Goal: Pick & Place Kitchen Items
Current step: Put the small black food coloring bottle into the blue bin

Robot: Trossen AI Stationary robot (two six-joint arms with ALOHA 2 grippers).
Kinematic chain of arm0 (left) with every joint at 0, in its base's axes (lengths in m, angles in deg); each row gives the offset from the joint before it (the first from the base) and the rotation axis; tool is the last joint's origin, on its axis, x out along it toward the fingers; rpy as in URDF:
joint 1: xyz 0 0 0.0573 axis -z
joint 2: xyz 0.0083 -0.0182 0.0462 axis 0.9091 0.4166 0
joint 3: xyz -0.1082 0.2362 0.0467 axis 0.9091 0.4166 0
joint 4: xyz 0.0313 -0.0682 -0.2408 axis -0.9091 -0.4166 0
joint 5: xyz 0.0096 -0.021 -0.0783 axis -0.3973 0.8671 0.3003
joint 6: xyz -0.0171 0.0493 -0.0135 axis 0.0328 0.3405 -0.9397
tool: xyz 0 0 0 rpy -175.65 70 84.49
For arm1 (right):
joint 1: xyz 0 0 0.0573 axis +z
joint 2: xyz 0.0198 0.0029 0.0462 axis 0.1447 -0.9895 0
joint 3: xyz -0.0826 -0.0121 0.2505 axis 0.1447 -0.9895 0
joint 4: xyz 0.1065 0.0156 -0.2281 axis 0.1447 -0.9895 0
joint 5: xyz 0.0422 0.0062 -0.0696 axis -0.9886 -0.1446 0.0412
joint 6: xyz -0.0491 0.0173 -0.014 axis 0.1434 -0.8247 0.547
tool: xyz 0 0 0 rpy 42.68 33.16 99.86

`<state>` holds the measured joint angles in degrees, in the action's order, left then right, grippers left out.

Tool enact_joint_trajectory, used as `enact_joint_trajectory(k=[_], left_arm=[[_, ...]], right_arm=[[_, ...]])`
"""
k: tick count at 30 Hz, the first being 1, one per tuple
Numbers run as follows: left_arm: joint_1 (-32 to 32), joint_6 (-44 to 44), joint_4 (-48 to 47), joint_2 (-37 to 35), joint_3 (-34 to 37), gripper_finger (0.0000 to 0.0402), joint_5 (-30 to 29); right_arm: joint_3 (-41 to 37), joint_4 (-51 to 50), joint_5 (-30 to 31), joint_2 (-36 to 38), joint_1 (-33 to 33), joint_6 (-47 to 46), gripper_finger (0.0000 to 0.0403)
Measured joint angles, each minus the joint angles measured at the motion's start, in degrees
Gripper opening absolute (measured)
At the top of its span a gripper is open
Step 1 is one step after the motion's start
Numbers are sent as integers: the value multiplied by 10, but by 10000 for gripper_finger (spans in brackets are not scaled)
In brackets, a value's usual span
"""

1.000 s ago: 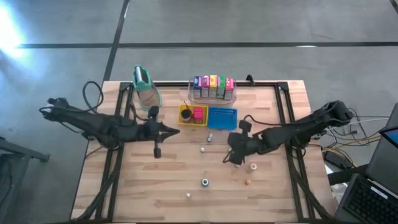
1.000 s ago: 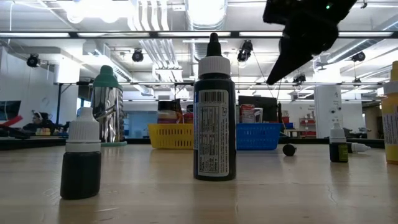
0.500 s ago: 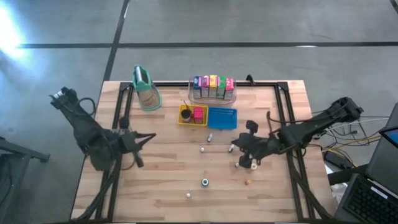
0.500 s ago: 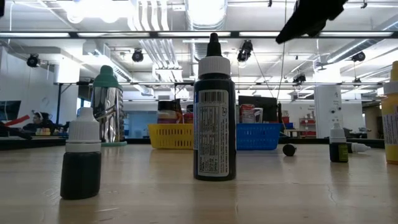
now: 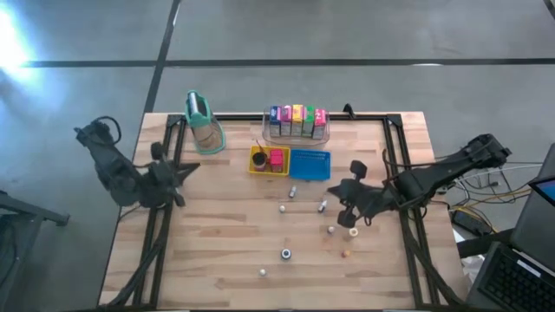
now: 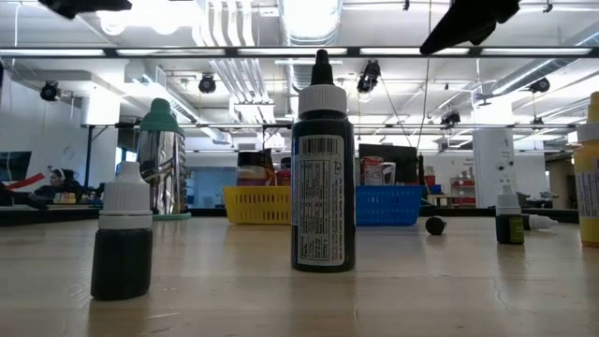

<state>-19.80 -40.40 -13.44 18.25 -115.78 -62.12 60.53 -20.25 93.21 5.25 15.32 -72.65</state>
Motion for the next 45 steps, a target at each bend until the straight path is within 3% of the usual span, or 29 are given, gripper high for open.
enact_joint_trajectory(k=[10,19,26,35,42,45], left_arm=[[0,-1,3,-70,80,14,3],[0,-7,51,-65,123,13,1],[0,-16,56,-61,133,14,4],[0,-16,59,-60,133,14,4],[0,-16,58,-60,133,14,4],[0,-16,58,-60,133,14,4]], right_arm=[[1,-5,-4,19,0,1,8],[3,-11,2,26,-2,42,8],[14,-79,28,47,-22,-7,8],[86,-133,24,64,-131,21,8],[137,-162,-98,62,-232,44,8],[160,-166,-109,62,-250,60,8]])
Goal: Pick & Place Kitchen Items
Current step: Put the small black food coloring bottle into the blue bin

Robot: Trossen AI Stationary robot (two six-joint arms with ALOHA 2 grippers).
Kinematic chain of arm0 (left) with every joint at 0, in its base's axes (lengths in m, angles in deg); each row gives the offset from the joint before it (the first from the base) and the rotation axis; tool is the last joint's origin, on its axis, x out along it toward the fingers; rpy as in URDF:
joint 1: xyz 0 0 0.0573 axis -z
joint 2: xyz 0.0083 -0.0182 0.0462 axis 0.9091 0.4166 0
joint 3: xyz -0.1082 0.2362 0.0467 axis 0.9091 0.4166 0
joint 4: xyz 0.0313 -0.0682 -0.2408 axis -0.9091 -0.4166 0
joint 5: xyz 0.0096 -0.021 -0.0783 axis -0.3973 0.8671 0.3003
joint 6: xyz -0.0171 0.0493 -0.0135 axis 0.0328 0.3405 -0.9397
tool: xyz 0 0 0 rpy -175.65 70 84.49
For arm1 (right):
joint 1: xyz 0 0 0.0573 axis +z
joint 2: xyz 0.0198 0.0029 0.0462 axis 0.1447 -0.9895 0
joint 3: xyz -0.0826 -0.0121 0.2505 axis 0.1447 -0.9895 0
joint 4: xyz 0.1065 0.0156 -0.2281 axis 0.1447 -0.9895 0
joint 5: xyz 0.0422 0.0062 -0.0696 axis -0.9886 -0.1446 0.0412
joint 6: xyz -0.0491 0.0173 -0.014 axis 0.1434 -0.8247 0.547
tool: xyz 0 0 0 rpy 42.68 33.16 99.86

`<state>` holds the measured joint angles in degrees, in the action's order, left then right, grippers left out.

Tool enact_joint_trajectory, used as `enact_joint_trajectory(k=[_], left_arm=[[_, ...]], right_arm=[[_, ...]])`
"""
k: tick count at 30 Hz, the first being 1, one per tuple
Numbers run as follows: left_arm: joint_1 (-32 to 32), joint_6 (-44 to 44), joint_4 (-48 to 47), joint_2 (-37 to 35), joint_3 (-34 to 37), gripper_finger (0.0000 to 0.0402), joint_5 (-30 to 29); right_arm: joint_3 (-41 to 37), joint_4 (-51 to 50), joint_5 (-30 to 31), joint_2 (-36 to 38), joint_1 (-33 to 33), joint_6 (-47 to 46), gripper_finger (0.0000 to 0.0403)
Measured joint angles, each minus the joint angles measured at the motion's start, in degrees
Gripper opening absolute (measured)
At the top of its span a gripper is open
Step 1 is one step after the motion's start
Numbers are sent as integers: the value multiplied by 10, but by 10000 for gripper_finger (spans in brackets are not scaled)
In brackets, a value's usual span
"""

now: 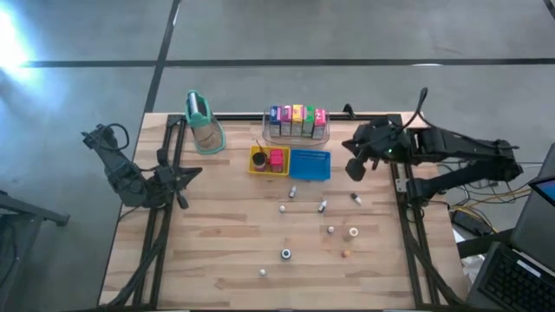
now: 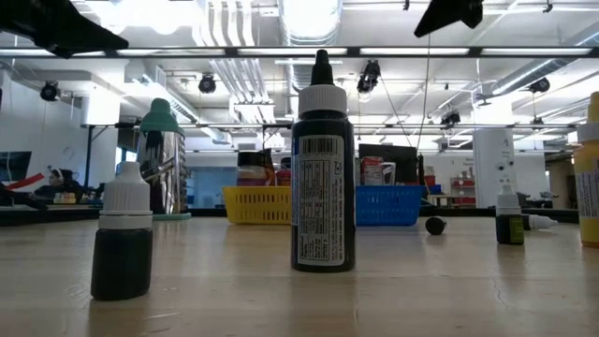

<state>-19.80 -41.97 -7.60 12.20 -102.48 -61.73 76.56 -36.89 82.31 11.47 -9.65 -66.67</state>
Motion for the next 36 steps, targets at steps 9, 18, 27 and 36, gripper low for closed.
enact_joint_trajectory(k=[9,18,27,36], left_arm=[[-1,-9,-3,0,0,14,-34],[-1,-27,-4,0,2,14,-178],[-1,-27,-4,0,2,14,-176],[-1,-28,-4,0,2,14,-176]], right_arm=[[62,-47,19,-2,-53,35,9],[100,-99,21,0,-114,34,8],[71,-120,-235,-4,-223,62,8],[61,-159,-254,-13,-208,111,9]])
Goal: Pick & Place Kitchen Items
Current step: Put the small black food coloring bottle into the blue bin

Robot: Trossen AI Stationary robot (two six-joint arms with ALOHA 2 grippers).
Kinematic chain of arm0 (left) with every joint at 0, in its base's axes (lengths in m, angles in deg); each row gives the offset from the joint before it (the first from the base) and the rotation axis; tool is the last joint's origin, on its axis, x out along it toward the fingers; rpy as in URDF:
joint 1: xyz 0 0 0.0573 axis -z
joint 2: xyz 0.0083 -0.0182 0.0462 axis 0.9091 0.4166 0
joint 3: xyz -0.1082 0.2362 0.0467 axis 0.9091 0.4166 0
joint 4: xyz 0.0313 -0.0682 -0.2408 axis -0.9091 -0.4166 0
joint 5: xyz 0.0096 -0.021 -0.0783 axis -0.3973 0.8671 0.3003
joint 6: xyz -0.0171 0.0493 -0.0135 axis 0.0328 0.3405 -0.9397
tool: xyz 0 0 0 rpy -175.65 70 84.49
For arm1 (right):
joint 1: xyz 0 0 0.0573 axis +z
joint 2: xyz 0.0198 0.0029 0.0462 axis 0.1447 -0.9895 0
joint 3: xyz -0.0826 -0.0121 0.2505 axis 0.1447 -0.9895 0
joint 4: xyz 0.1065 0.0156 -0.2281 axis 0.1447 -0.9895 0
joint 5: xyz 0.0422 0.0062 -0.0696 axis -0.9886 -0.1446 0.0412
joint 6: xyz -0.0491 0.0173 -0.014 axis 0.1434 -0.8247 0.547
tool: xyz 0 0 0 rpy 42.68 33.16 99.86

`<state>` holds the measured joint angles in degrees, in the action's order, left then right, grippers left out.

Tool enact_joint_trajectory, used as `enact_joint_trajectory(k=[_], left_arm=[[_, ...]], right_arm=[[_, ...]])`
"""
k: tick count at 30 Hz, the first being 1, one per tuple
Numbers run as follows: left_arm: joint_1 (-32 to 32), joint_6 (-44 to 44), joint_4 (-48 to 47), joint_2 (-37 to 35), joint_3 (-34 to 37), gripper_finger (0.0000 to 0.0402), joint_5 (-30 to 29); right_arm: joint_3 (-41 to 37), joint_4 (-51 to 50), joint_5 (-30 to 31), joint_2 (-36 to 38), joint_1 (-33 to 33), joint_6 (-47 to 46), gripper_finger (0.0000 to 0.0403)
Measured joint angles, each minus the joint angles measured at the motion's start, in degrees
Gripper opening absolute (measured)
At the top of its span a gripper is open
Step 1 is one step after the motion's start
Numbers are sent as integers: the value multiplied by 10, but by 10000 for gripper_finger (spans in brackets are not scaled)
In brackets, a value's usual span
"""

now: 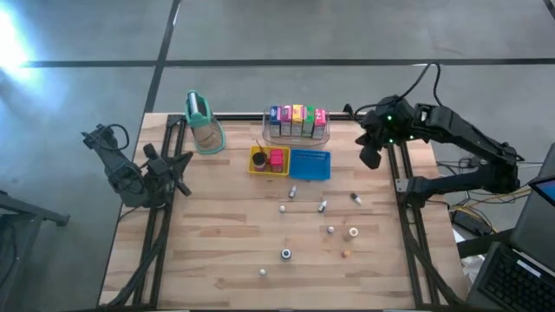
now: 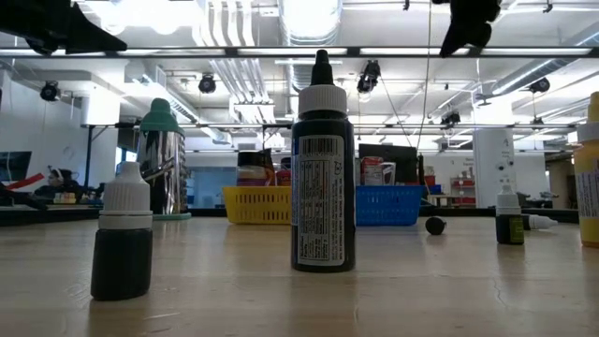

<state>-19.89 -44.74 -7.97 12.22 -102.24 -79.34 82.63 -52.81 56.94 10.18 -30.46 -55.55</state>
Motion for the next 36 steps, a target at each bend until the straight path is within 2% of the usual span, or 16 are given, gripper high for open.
enact_joint_trajectory(k=[6,11,17,25,31,34,36], left_arm=[[0,0,0,0,0,14,0],[0,0,0,0,0,14,0],[0,0,0,0,0,14,0],[0,0,0,0,0,14,0],[0,0,0,0,0,14,0],[0,0,0,0,0,14,0],[0,0,0,0,0,14,0]], right_arm=[[-8,9,-1,-10,3,55,9],[-5,-15,-4,-21,4,19,15],[-4,-58,-6,-20,4,-33,65],[-3,-60,-6,-16,5,-28,139],[-1,-60,-52,-16,5,-50,169],[9,-60,-99,-16,6,-61,177],[11,-61,-105,-16,17,-58,178]])
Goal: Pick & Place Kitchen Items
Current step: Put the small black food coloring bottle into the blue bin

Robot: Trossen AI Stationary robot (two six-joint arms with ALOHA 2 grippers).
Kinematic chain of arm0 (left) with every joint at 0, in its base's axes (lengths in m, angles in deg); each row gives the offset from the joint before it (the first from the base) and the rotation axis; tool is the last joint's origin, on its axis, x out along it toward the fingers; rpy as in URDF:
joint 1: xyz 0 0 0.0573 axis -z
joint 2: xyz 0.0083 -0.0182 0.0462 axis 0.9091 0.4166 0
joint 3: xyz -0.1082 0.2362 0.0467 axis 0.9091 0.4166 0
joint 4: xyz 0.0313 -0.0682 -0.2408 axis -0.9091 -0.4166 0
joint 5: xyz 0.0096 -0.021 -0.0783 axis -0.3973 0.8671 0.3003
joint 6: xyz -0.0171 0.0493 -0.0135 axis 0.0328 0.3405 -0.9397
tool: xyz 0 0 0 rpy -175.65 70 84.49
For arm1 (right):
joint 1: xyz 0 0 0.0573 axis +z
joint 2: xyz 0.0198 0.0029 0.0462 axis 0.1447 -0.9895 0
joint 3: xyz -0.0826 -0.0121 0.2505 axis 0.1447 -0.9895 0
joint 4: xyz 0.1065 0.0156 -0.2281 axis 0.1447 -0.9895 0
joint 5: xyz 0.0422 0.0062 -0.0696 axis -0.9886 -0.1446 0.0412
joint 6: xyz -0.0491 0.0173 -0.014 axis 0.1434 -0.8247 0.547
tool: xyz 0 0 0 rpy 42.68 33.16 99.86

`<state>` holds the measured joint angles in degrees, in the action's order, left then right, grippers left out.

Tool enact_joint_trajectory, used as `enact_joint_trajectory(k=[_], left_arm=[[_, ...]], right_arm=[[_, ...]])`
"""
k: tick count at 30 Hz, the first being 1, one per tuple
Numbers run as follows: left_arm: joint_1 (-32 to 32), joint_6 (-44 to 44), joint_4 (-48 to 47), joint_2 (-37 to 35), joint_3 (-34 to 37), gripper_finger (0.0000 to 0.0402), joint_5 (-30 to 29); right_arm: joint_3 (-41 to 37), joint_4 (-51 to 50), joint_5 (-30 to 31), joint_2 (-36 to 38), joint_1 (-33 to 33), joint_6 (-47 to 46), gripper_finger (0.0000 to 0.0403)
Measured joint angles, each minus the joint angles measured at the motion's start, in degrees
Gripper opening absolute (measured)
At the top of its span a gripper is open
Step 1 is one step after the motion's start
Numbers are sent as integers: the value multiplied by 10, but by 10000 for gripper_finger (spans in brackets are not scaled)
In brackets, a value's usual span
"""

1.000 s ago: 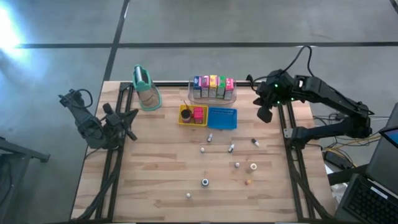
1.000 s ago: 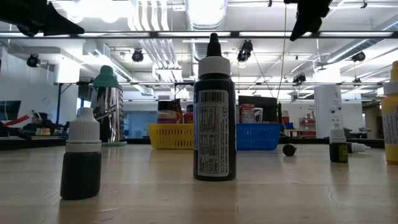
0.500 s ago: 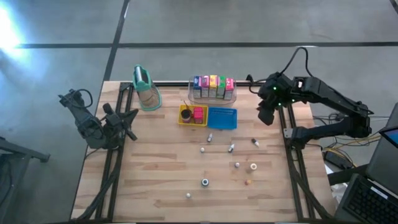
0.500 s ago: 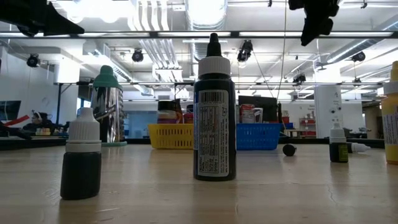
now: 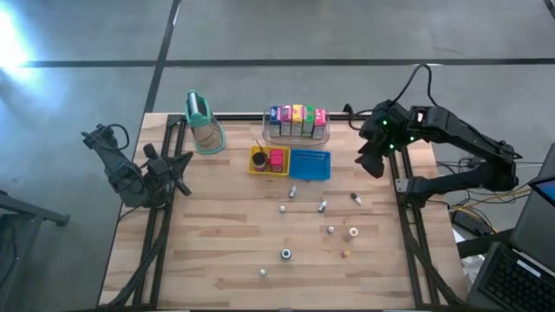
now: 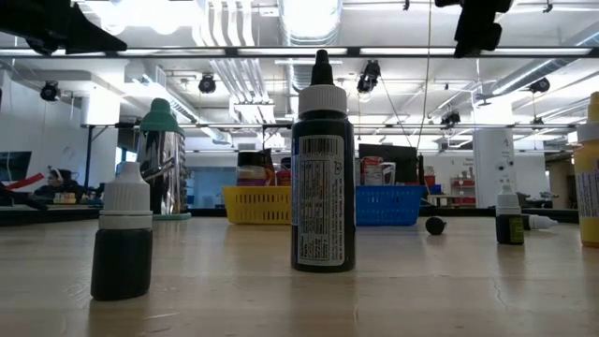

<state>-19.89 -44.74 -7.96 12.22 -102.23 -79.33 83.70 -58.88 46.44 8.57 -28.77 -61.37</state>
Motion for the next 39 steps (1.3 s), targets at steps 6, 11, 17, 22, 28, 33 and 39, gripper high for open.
enact_joint_trajectory(k=[6,11,17,22,28,33,39], left_arm=[[0,0,0,0,0,14,0],[0,0,0,0,0,14,0],[0,0,0,0,0,14,0],[0,0,0,0,0,14,0],[0,0,0,0,0,14,0],[0,0,0,0,0,14,0],[0,0,0,0,0,14,0]], right_arm=[[-31,-3,55,0,67,32,164],[-83,34,57,0,155,-6,146],[-123,161,58,-21,243,-67,125],[-103,166,62,-85,270,-112,125],[-66,160,90,-179,283,-139,135],[-42,118,90,-225,293,-103,141],[-42,85,92,-216,312,-85,146]])
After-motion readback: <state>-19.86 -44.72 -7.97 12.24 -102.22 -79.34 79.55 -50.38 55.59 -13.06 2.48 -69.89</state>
